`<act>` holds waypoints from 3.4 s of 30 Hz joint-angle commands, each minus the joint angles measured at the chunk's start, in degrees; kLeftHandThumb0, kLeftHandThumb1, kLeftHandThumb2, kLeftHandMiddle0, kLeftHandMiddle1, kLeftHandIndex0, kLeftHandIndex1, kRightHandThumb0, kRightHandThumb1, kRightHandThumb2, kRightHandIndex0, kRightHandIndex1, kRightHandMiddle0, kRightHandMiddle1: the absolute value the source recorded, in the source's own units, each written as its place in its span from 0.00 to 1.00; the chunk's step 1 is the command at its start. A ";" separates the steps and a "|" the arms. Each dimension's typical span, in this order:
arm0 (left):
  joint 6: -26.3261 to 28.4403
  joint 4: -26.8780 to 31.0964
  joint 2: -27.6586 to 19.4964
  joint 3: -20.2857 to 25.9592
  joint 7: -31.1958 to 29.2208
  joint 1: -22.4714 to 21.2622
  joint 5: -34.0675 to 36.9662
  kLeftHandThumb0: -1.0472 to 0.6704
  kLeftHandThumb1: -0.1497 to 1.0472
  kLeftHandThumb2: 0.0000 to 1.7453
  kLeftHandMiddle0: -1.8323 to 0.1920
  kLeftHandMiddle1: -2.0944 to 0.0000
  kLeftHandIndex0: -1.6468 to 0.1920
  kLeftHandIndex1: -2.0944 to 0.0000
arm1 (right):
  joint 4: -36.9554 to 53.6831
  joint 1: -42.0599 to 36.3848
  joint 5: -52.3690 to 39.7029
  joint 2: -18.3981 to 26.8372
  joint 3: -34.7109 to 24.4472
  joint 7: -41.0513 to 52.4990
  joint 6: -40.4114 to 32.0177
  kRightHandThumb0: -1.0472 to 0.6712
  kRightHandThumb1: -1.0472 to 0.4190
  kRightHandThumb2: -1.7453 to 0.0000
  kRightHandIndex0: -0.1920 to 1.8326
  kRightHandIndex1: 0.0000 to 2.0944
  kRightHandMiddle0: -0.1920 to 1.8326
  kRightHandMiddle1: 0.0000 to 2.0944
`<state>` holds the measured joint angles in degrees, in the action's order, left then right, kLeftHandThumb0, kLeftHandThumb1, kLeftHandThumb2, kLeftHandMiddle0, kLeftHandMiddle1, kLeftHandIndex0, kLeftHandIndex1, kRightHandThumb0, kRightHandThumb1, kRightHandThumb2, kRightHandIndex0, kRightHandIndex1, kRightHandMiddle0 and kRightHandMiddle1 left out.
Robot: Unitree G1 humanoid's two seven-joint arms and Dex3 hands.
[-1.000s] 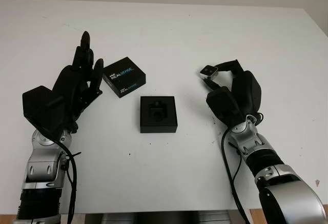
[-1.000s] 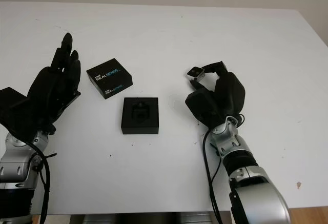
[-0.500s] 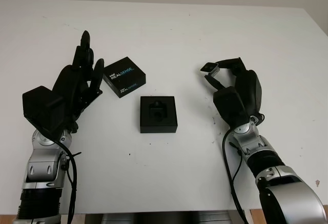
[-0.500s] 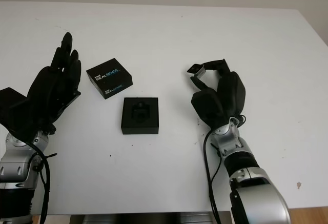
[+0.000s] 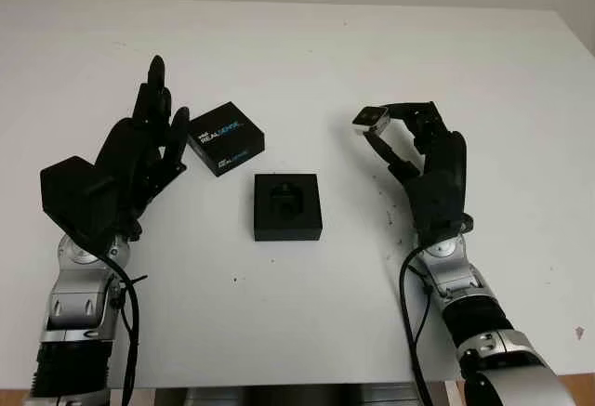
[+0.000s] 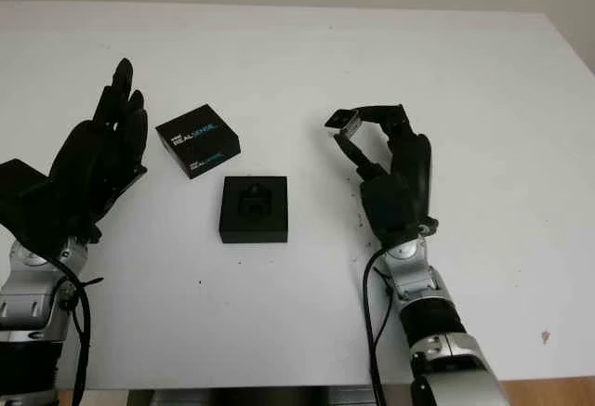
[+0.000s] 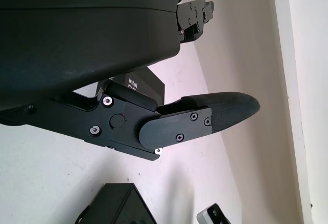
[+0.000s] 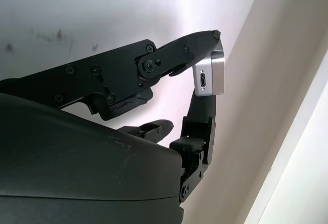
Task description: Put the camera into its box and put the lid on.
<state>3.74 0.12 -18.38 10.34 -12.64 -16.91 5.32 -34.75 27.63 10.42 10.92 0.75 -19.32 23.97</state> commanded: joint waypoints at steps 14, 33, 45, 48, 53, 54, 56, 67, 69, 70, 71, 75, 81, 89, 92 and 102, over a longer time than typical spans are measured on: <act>0.08 0.48 -0.49 -0.03 0.15 0.00 -0.27 0.18 1.00 0.37 1.00 1.00 1.00 1.00 | 18.43 -8.84 -5.78 -1.84 2.08 19.56 -4.37 0.29 0.00 0.94 0.21 0.01 0.33 0.82; 0.11 0.02 -0.41 -0.14 0.49 -0.26 -0.44 0.17 1.00 0.37 1.00 1.00 1.00 1.00 | 19.38 -11.29 -8.83 -5.66 4.02 27.64 -3.71 0.29 0.00 0.92 0.19 0.02 0.32 0.81; 0.22 0.28 -0.73 0.04 0.32 -0.29 -0.52 0.17 1.00 0.38 1.00 1.00 1.00 1.00 | 17.90 -12.79 -11.23 -10.01 4.72 28.95 -7.67 0.28 0.00 0.92 0.18 0.02 0.33 0.84; 0.02 0.31 -0.83 0.20 -0.09 -0.26 -0.18 0.18 1.00 0.38 1.00 1.00 1.00 1.00 | 16.95 -13.03 -10.89 -10.42 4.83 28.72 -7.33 0.28 0.00 0.91 0.18 0.02 0.33 0.84; 0.61 0.65 -1.22 0.41 -0.14 -0.03 -0.15 0.17 1.00 0.37 1.00 1.00 1.00 1.00 | 14.79 -12.91 -10.05 -10.44 4.89 28.37 -5.91 0.29 0.00 0.91 0.18 0.02 0.32 0.84; 0.81 0.78 -1.29 0.38 -0.11 0.01 -0.14 0.17 1.00 0.37 1.00 1.00 1.00 1.00 | 14.42 -12.83 -9.98 -10.39 4.86 28.41 -5.54 0.30 0.00 0.91 0.18 0.02 0.31 0.84; 1.00 0.95 -1.39 0.32 -0.18 0.09 0.03 0.16 1.00 0.37 1.00 1.00 1.00 1.00 | 14.12 -12.71 -9.34 -10.00 4.87 28.28 -5.35 0.30 0.00 0.91 0.18 0.02 0.31 0.84; 1.07 1.08 -1.59 0.19 -0.24 0.04 0.08 0.17 1.00 0.38 1.00 1.00 1.00 1.00 | 14.72 -12.54 -8.27 -7.54 4.44 29.85 -4.59 0.31 0.00 0.92 0.18 0.02 0.30 0.85; 0.72 0.88 -1.52 0.32 -0.56 0.03 0.49 0.18 1.00 0.38 1.00 1.00 1.00 1.00 | 15.20 -12.59 -8.46 -6.92 4.34 30.69 -4.71 0.32 0.00 0.92 0.18 0.03 0.29 0.84; 0.53 0.74 -1.51 0.35 -0.62 0.01 0.55 0.18 1.00 0.38 1.00 1.00 1.00 1.00 | 15.66 -12.67 -8.52 -6.61 4.30 31.06 -5.14 0.32 0.00 0.92 0.18 0.03 0.29 0.84; 0.56 0.73 -1.52 0.34 -0.58 0.00 0.49 0.18 1.00 0.38 1.00 1.00 1.00 1.00 | 16.01 -12.72 -8.59 -6.37 4.25 31.37 -5.39 0.32 0.00 0.93 0.18 0.03 0.29 0.84; 0.67 1.03 -1.75 0.22 -0.74 0.13 0.28 0.18 1.00 0.38 1.00 1.00 1.00 1.00 | 17.74 -13.08 -8.56 -5.34 4.22 32.24 -6.43 0.32 0.00 0.94 0.19 0.03 0.30 0.83; 0.81 0.92 -1.83 0.44 -0.68 -0.06 0.43 0.18 1.00 0.38 1.00 1.00 1.00 1.00 | 19.58 -13.60 -8.22 -4.15 4.23 32.70 -7.94 0.30 0.00 0.93 0.19 0.03 0.31 0.83; 1.02 1.00 -1.80 0.27 -0.61 -0.13 0.37 0.17 1.00 0.38 1.00 1.00 1.00 1.00 | 21.27 -14.44 -8.29 -3.44 4.14 32.77 -9.26 0.29 0.00 0.93 0.19 0.03 0.32 0.82; 0.84 0.86 -1.81 0.13 -0.55 -0.24 0.16 0.17 1.00 0.39 1.00 1.00 1.00 1.00 | 21.02 -14.52 -8.47 -3.82 4.36 32.86 -9.28 0.29 0.00 0.93 0.18 0.03 0.31 0.81; 0.93 0.88 -1.98 0.23 -0.66 -0.18 0.16 0.17 1.00 0.38 1.00 1.00 1.00 1.00 | 18.64 -14.16 -8.55 -5.45 5.16 32.68 -7.98 0.31 0.00 0.93 0.18 0.02 0.30 0.83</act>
<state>4.91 0.25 -19.87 10.36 -13.22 -16.92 5.45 -14.61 14.66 1.82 5.93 5.36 13.32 15.84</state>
